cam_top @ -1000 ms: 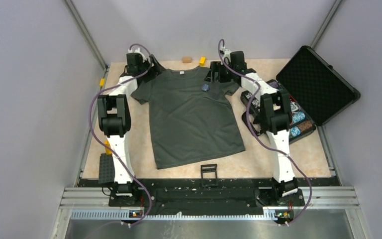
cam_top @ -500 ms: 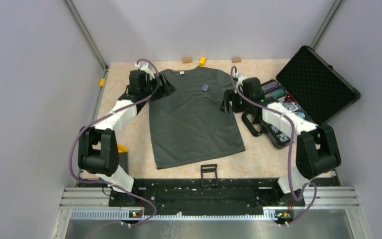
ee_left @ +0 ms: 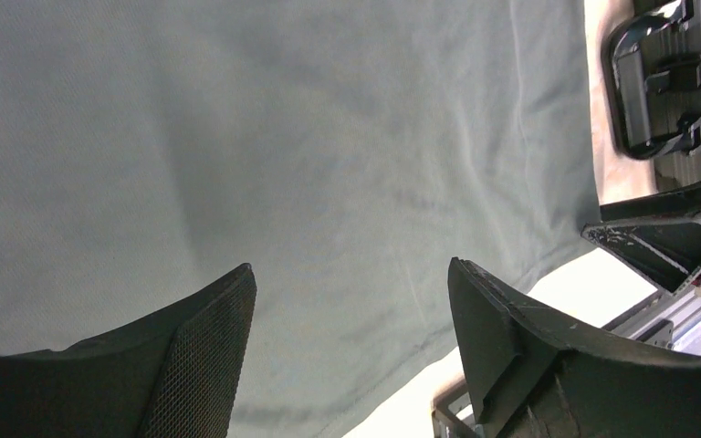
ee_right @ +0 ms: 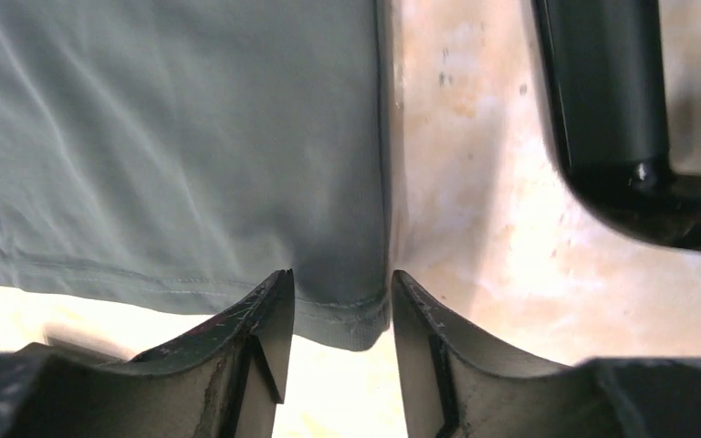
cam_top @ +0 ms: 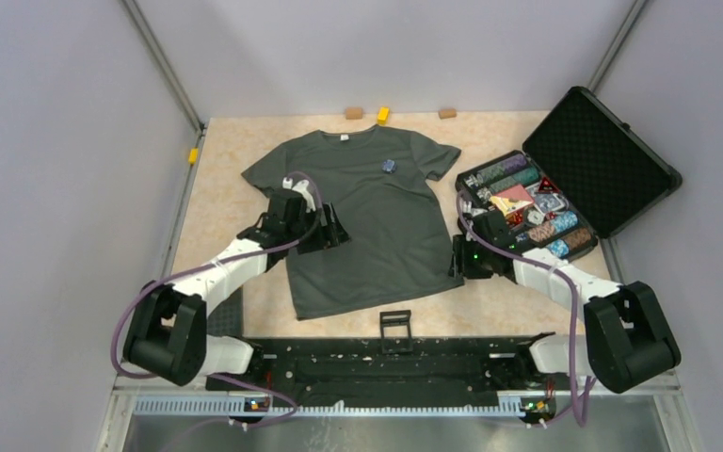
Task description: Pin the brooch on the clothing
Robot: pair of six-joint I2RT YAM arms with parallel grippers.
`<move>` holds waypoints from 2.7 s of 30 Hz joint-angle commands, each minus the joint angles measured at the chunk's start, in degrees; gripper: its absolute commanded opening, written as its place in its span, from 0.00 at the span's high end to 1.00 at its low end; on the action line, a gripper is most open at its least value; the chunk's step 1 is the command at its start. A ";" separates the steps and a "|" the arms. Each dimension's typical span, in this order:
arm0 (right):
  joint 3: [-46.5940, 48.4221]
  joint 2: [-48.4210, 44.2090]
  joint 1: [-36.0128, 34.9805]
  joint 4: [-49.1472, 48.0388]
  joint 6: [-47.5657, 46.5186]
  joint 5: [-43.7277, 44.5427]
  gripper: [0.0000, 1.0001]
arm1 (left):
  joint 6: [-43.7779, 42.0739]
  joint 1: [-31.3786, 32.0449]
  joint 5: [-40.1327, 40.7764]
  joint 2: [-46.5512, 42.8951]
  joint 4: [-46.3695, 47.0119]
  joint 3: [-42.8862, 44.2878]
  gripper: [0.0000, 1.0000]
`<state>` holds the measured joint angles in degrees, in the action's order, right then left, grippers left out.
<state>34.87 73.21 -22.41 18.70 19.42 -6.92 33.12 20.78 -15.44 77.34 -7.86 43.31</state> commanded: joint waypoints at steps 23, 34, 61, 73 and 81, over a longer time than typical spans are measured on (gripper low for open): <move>-4.41 -3.82 -7.80 7.94 11.63 1.17 1.00 | 9.85 1.35 6.32 -13.27 -4.19 -21.72 0.22; -0.25 -7.48 -8.70 10.50 9.96 2.17 0.37 | 6.05 1.31 8.37 -18.56 -5.89 -18.09 0.17; 15.51 -15.35 15.48 -6.59 -5.38 22.53 0.10 | -13.27 -21.83 15.88 -25.73 -14.66 13.93 0.05; -8.32 -42.24 15.44 -31.20 -9.22 24.53 0.03 | -26.89 -18.61 29.52 -43.27 -9.39 2.49 0.03; -7.16 -39.65 15.44 -29.73 -8.53 24.55 0.03 | -25.55 -18.66 27.39 -42.36 -9.90 3.19 0.02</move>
<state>25.61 32.60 -7.05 -7.97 11.11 16.53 8.45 2.00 11.42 34.72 -19.00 45.43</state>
